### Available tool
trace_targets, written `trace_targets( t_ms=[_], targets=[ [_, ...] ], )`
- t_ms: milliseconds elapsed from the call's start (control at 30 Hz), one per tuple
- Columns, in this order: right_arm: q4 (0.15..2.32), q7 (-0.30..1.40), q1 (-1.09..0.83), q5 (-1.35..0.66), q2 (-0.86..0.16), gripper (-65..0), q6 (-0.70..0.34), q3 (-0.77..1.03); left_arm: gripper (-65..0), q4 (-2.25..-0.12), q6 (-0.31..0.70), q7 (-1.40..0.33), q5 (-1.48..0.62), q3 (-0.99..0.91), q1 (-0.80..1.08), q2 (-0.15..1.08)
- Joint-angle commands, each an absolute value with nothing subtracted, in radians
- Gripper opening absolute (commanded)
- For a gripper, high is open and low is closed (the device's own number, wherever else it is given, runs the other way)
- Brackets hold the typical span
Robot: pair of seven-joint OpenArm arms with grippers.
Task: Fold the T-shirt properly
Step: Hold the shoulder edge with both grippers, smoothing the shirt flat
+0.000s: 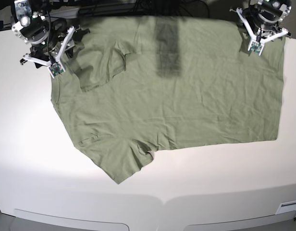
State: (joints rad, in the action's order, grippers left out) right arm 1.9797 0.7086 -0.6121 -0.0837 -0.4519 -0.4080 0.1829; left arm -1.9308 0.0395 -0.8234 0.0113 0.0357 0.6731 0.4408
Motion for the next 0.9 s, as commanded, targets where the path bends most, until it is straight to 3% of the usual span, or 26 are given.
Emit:
trace_targets(
  t_ms=[0,267,867],
  targets=[
    [2.0,0.693,-0.609,-0.092,-0.465,-36.4,-0.403,0.191,-49.1,-1.964,0.03,-0.815,0.027,0.032,0.676,0.452],
    [2.0,0.688,-0.604,-0.113,-0.464,-36.4,-0.403,0.191,-49.1,-2.078,0.03,-0.809,0.031,0.032,0.675,0.452],
    [2.001,0.668,-0.577,-0.109,-0.462,-36.4,-0.403,0.191,-47.1,-2.084,0.028,-0.841,0.245,0.032,0.676,0.451]
  ],
)
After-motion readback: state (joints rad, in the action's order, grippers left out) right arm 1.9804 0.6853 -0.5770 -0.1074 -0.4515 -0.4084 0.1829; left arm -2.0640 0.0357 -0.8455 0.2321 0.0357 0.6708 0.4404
